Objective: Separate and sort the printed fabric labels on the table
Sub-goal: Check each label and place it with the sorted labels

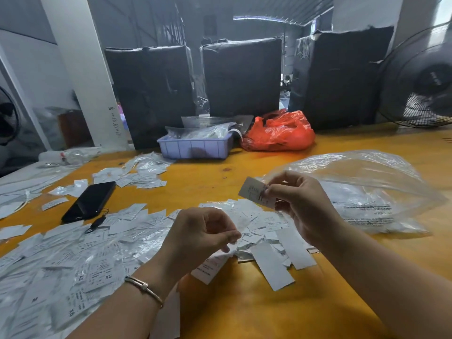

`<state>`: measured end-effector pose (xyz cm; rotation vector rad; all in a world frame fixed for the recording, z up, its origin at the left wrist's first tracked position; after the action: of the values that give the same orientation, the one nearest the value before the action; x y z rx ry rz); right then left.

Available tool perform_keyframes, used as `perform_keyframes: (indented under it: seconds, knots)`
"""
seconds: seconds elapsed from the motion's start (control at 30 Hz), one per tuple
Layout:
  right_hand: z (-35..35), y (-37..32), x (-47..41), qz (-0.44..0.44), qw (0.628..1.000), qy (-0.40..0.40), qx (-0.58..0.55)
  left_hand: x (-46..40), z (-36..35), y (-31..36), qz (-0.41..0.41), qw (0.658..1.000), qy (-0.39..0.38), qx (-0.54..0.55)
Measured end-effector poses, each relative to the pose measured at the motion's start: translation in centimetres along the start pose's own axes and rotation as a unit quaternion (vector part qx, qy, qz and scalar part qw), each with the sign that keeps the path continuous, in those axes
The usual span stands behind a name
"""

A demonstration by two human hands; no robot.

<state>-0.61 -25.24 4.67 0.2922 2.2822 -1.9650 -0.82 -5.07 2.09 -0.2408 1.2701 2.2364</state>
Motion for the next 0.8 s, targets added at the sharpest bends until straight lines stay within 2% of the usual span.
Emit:
perform_keyframes:
  seconds: [0.1, 0.2, 0.33, 0.43, 0.8]
  knots:
    - [-0.4, -0.6, 0.4, 0.022, 0.999, -0.036, -0.021, 0.0, 0.1, 0.0, -0.019, 1.000, 0.009, -0.015]
    - [-0.7, -1.0, 1.0, 0.081, 0.993, -0.072, 0.038, 0.0, 0.2, 0.2, -0.038, 0.998, 0.026, -0.043]
    - [-1.0, -1.3, 1.4, 0.167, 0.981, -0.064, 0.068, 0.1, 0.3, 0.3, -0.042, 0.997, 0.057, -0.034]
    - [-0.9, -1.1, 1.5, 0.179, 0.981, -0.063, 0.042, 0.0, 0.3, 0.3, -0.049, 0.996, 0.059, -0.037]
    - [-1.0, -1.1, 1.4, 0.213, 0.973, -0.072, 0.053, 0.1, 0.2, 0.6, -0.065, 0.996, 0.046, -0.035]
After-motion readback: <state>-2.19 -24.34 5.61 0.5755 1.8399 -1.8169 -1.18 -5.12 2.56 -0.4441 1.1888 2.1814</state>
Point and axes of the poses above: each hand's wrist, its own x-axis away from the middle knuckle, its own z-axis out of the back of the hand, y = z × x, the point moved 1 cm from there along -x, towards the middle knuckle, and after that the axes turned 1 degree about -x, right-handed, at the moved point
